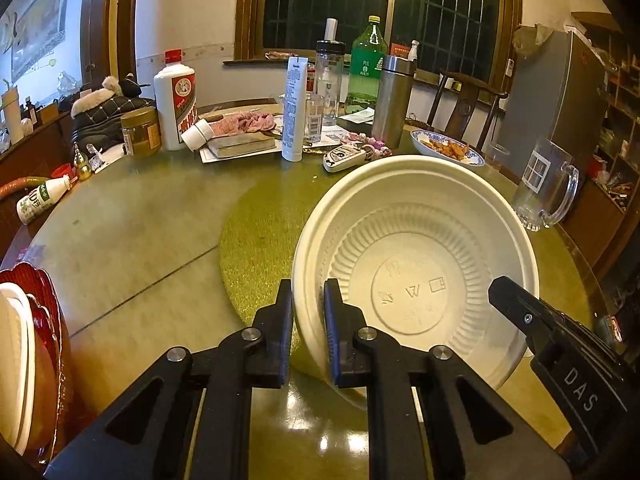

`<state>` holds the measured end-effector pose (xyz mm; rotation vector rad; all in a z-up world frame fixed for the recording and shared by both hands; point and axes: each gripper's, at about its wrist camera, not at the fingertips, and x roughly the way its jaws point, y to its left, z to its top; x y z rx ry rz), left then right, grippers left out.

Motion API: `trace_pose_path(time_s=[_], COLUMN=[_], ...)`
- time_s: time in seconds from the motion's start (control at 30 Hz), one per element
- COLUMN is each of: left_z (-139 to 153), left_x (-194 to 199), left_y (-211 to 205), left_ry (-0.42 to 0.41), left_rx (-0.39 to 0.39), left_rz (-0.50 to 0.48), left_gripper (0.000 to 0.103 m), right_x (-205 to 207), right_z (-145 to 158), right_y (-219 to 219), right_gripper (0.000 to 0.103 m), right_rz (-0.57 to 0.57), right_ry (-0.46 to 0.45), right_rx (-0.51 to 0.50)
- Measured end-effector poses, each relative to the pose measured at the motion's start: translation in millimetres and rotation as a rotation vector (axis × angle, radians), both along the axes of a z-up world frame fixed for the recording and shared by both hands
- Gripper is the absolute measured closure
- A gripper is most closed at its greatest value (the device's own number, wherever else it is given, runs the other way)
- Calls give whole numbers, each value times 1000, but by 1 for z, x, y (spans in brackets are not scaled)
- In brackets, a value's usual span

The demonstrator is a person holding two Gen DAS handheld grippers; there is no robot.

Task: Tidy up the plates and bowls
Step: 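Lift the white bowl tilted up with both grippers and hold it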

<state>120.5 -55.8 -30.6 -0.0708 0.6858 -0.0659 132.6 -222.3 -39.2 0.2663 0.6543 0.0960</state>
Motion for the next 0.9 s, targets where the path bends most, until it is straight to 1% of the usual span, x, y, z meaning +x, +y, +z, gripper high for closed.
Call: trace_pose_path(time_s=[0.3,0.5,0.9], left_z=[1,1,4], left_x=[-1,-1,-6], left_y=[2,1,-2], left_ry=[-12,-20,-50], left_rx=[-7,-5,13], left_rz=[4,-3,4], left_gripper=[91,92,92], right_x=[-5,-2,-1], right_z=[0,-6,-6], right_y=[8,7,3], right_gripper=[89,89,88], right_rz=[-9,-13,-2], right_ry=[-40,-26,-15], right_rx=[-60,-83,-45])
